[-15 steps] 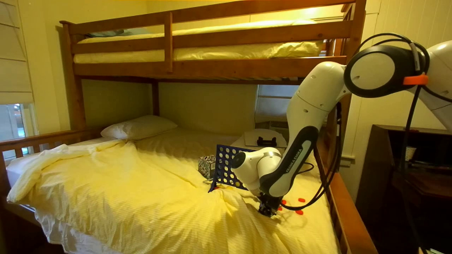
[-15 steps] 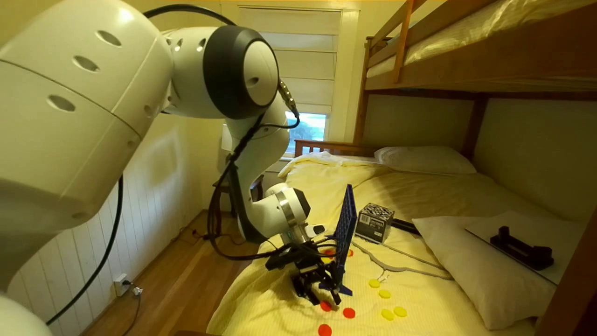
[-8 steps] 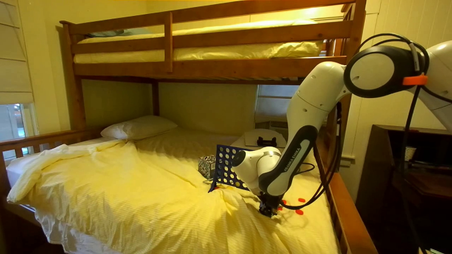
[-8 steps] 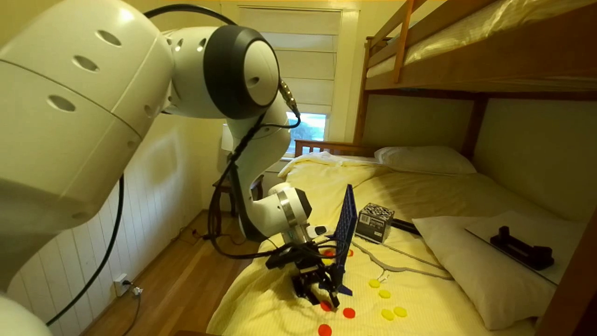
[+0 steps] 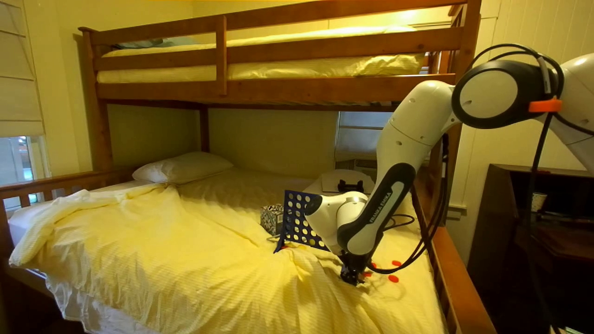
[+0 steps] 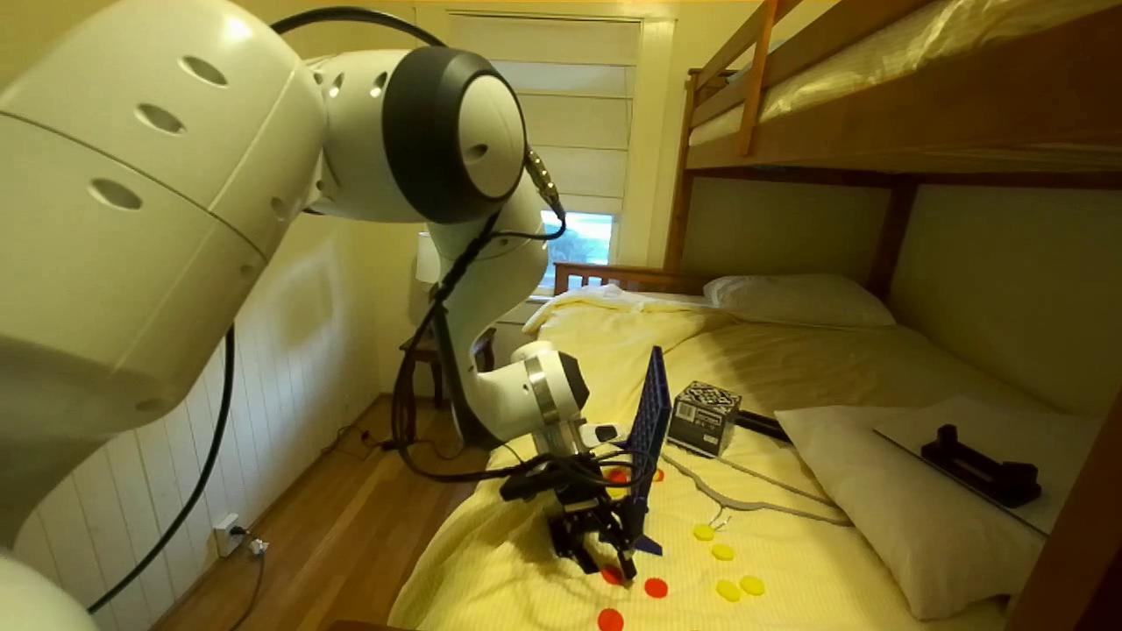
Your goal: Put one orange disc in the blue board
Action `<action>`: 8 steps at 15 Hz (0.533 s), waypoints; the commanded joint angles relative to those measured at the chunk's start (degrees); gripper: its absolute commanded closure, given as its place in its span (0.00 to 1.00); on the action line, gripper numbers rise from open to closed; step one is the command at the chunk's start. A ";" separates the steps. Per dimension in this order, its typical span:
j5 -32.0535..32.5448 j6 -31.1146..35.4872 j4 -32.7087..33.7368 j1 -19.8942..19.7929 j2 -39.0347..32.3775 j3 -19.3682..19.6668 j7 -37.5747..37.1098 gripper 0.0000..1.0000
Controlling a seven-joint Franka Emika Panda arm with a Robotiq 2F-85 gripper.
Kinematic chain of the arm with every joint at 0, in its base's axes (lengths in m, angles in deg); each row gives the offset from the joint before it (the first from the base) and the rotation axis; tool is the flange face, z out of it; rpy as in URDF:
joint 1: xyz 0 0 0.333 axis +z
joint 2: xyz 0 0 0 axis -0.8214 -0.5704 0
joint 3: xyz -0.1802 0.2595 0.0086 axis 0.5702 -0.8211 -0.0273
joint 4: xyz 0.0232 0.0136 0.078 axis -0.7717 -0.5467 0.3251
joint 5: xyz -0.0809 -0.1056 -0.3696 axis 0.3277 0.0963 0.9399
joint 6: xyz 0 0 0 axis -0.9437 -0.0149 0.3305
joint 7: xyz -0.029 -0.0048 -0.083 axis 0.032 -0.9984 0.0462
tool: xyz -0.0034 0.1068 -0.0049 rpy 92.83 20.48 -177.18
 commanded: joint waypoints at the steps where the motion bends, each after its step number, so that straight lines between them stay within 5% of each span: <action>1: -3.61 -1.74 1.04 0.49 -0.98 0.19 2.38 0.62; 4: -4.82 -1.83 1.10 1.00 -0.95 0.48 2.79 0.84; 5: -5.09 -1.91 1.12 1.18 -0.93 0.59 2.84 0.84; 7: -5.38 -2.13 1.18 1.40 -0.94 0.69 2.89 0.80; 8: -5.38 -2.34 1.20 1.48 -0.93 0.73 2.84 0.57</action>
